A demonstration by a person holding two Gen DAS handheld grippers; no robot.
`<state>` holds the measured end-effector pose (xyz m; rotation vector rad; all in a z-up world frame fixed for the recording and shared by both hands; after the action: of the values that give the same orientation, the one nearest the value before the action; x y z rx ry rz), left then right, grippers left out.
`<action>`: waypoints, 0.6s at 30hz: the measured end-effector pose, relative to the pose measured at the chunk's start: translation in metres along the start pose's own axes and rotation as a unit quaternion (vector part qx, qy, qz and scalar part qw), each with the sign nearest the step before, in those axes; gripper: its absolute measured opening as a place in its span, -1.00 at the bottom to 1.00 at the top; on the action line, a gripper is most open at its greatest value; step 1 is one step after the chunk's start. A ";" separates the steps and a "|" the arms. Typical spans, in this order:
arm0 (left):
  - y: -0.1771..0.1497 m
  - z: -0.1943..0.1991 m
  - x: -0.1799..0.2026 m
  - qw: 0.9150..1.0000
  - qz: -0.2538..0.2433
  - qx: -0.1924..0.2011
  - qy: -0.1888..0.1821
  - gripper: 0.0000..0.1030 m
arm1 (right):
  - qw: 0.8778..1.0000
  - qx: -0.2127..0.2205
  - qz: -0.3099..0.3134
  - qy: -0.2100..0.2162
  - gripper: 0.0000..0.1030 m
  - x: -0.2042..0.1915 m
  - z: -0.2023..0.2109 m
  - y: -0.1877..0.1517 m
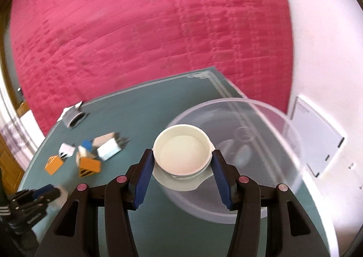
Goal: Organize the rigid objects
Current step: 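Carry the cup and saucer toward the clear bowl with the right gripper, then lower the cup into the clear bowl with the right gripper while the left gripper regrasps the white striped wedge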
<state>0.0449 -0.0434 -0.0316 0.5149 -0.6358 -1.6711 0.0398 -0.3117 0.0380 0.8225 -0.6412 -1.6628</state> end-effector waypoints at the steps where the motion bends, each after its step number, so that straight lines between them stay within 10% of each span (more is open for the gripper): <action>1: 0.002 0.001 0.003 1.000 -0.001 0.000 -0.002 -0.75 | 1.000 0.002 -0.005 -0.005 0.03 0.007 0.000 0.001; 10: 0.005 0.002 0.011 1.000 -0.005 -0.006 -0.001 -0.62 | 0.998 -0.003 -0.040 -0.040 0.03 0.050 -0.003 -0.003; 14: -0.005 0.003 -0.003 1.000 0.014 -0.016 0.007 0.44 | 0.998 -0.009 -0.038 -0.041 0.04 0.052 -0.007 -0.008; 18: -0.012 0.011 -0.009 1.000 0.009 -0.010 0.016 0.58 | 0.998 -0.010 -0.040 -0.039 0.04 0.053 -0.009 -0.011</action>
<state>0.0302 -0.0318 -0.0315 0.5200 -0.5985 -1.6468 0.0331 -0.3606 0.0143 0.7797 -0.6518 -1.7786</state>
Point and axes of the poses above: each gripper's, at about its wrist camera, not at the fingertips, and z roughly against the way its jaws point, x to its right, y to its top, the point moved 9 cm from there along -z, roughly the way its jaws point, and after that the axes turned 3 degrees about -x, right-handed, at the moved point
